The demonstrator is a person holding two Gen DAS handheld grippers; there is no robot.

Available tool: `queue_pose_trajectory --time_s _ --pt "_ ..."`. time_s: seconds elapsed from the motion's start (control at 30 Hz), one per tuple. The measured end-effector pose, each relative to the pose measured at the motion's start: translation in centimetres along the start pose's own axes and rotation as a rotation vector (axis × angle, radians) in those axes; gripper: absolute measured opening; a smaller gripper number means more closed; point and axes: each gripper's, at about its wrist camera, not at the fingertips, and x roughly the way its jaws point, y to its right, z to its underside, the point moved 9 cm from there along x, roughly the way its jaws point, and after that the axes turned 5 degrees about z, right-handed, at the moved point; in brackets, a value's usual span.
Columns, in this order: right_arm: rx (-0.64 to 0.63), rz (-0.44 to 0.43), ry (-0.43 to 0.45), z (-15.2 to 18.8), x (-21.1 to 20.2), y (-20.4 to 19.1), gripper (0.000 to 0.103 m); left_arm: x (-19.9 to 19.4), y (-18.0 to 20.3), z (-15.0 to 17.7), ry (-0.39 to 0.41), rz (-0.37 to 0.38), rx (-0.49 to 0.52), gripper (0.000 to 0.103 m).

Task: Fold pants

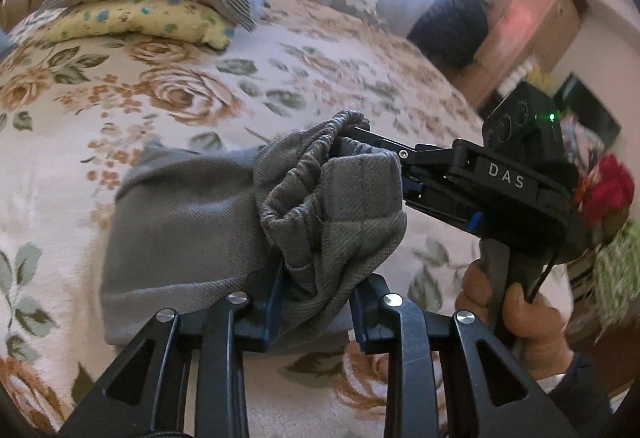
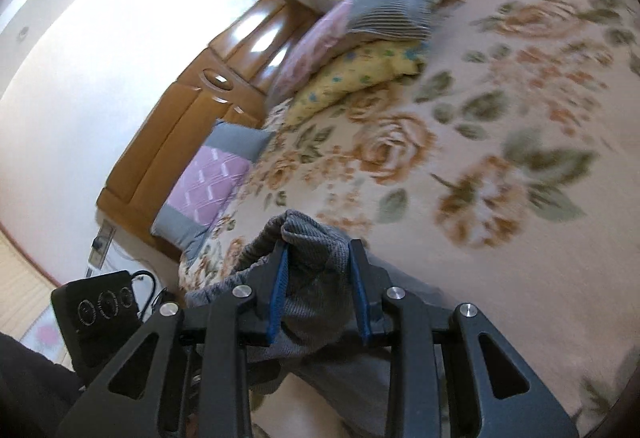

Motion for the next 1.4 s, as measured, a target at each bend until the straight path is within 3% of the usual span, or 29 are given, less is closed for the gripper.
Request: queue_pose_trajectory --time_s 0.17,0.37,0.5,0.73,0.97,1.2,1.4 --pt "0.067 0.088 -0.012 1.9 -0.7 4.2 0.031 1.6 0.5 1.3 -0.033 -0.05 0.068 0.033" --pt "0.106 0.166 0.011 2.2 -2.4 6.1 0.032 0.4 0.6 1.5 -0.038 -0.004 0.063 0.045" --pt "0.07 0.18 0.059 1.4 -4.1 4.3 0.032 -0.8 0.6 2.0 -0.039 0.032 0.054 0.051" --pt "-0.059 0.138 0.07 0.7 -4.6 -2.8 0.032 -3.9 0.2 3.2 -0.038 0.117 0.017 0.053" --pt "-0.154 0.11 0.031 1.5 -2.4 -7.9 0.032 -6.5 -4.3 2.8 0.004 0.063 -0.045 0.057" --pt "-0.183 0.171 -0.072 4.2 0.8 -6.9 0.032 -5.7 -11.0 1.1 0.015 -0.03 -0.202 0.057" --pt "-0.222 0.365 -0.128 5.8 0.9 -2.6 0.032 -3.2 -12.3 1.2 -0.031 -0.042 -0.217 0.057"
